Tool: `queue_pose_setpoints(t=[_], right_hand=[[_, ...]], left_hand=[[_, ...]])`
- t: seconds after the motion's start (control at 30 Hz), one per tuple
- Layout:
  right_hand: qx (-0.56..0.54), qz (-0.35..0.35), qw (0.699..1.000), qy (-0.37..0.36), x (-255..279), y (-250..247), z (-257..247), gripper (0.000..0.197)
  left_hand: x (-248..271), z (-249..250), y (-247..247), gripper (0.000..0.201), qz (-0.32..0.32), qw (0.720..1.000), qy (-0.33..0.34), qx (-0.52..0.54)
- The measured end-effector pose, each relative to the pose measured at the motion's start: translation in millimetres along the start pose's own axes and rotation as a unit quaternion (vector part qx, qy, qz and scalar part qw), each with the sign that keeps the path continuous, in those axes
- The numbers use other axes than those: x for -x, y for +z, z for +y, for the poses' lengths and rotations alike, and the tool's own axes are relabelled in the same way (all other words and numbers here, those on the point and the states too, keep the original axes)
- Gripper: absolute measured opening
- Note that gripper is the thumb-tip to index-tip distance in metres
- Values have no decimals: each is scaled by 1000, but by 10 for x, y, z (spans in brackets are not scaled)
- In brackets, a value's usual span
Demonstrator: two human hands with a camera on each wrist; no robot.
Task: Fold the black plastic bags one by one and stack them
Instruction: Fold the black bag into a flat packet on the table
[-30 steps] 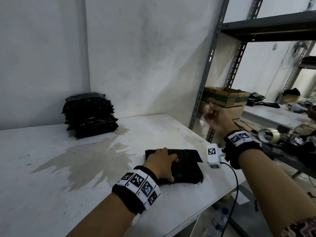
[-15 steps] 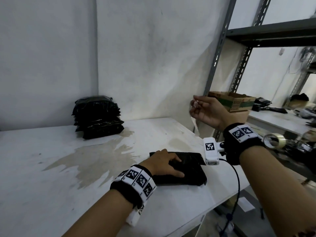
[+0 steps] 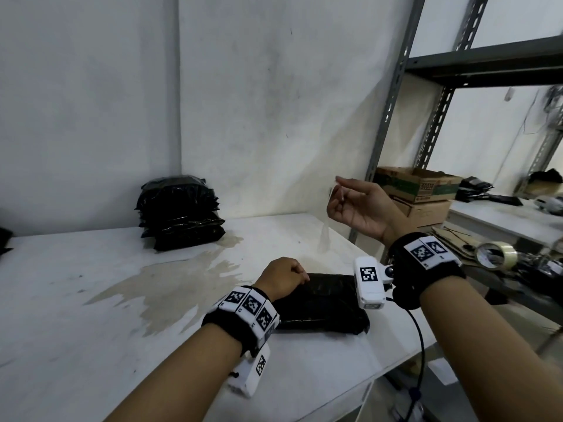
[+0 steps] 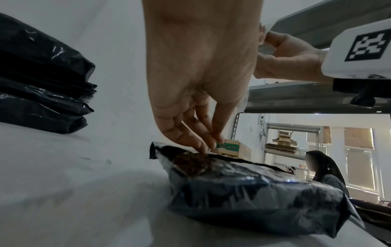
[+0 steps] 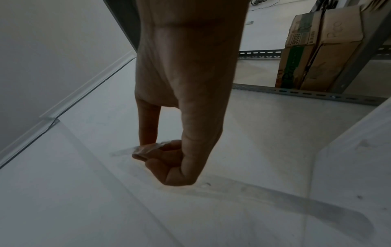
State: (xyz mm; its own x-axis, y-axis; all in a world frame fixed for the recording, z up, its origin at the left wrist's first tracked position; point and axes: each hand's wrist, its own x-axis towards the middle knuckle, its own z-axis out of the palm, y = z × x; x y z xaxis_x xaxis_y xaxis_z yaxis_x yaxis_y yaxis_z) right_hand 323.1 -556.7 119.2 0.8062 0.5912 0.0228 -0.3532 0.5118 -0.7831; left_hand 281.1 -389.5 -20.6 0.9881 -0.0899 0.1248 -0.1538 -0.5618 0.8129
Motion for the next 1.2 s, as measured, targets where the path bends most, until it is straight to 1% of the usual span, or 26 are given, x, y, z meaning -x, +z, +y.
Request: queue_pose_setpoints(t=[0.03,0.07,0.13,0.2,0.23,0.3,0.33,0.37,0.4,0.43,0.47,0.5,0.53,0.6,0.67,0.73,0.8,0.87,0.93,0.97,1.0,1.03,1.1,1.13,1.17,1.2], right_hand=[[-6,-2,1000,3,5,-11,16,41],[-9,0,1000,4,10,-14,31,39],[-14,8,1000,4,14,-8,54,32],[-27,-5,1000,8,19,6,64,37],[-31,-16,999,11,18,15,66,41],[-38,-35,999,15,11,43,67,41],[-44,-44,998,17,5,60,68,39],[-52,-51,997,18,-2,76,69,36],[-60,-55,997,18,-7,90,69,33],[-69,-59,996,18,-11,98,71,29],[-79,-63,995,19,-10,103,72,26],[-89,-66,994,20,-2,107,72,23],[-100,-70,992,23,9,107,69,21],[-112,-70,991,23,31,99,57,18],[-107,-65,992,19,52,74,34,15],[-93,-68,993,22,73,19,8,16],[-49,-64,996,33,108,-54,-20,21],[26,-49,997,50,157,-138,-46,21],[125,-6,990,69,207,-220,-62,11],[181,25,980,79,225,-272,-63,13],[237,62,965,91,240,-331,-57,15],[295,96,945,105,255,-388,-46,12],[411,142,889,142,284,-493,-10,4],[453,152,864,160,293,-545,9,5],[477,155,848,171,304,-593,26,7],[487,152,842,175,312,-632,38,8]], left_hand=[[-2,8,-12,13,6,1000,1,3],[-5,23,-24,13,16,1000,1,8],[-19,49,-38,14,53,997,-15,47],[-40,104,-58,17,79,982,-65,159],[-50,144,-71,22,77,967,-96,225],[-50,231,-105,31,49,922,-149,353],[-26,275,-123,37,31,899,-164,406],[-7,296,-139,46,13,883,-170,437],[9,310,-151,51,-10,877,-166,451],[23,313,-158,52,-38,877,-155,453],[32,309,-157,50,-61,877,-143,456],[34,295,-155,44,-70,873,-133,464],[33,284,-153,34,-65,864,-126,482],[36,262,-176,14,-29,841,-121,526],[62,240,-223,8,5,819,-105,563],[90,195,-289,6,30,809,-82,581],[116,122,-377,6,41,806,-68,586],[144,46,-480,6,44,808,-64,584],[168,-18,-589,6,55,821,-65,564],[179,-52,-642,5,60,832,-67,547],[196,-83,-689,5,61,846,-69,524],[213,-110,-728,5,59,864,-73,495],[244,-145,-779,5,45,900,-80,426],[254,-150,-790,6,37,911,-83,402],[260,-146,-791,7,32,915,-85,392],[262,-135,-782,8,31,914,-88,394]])
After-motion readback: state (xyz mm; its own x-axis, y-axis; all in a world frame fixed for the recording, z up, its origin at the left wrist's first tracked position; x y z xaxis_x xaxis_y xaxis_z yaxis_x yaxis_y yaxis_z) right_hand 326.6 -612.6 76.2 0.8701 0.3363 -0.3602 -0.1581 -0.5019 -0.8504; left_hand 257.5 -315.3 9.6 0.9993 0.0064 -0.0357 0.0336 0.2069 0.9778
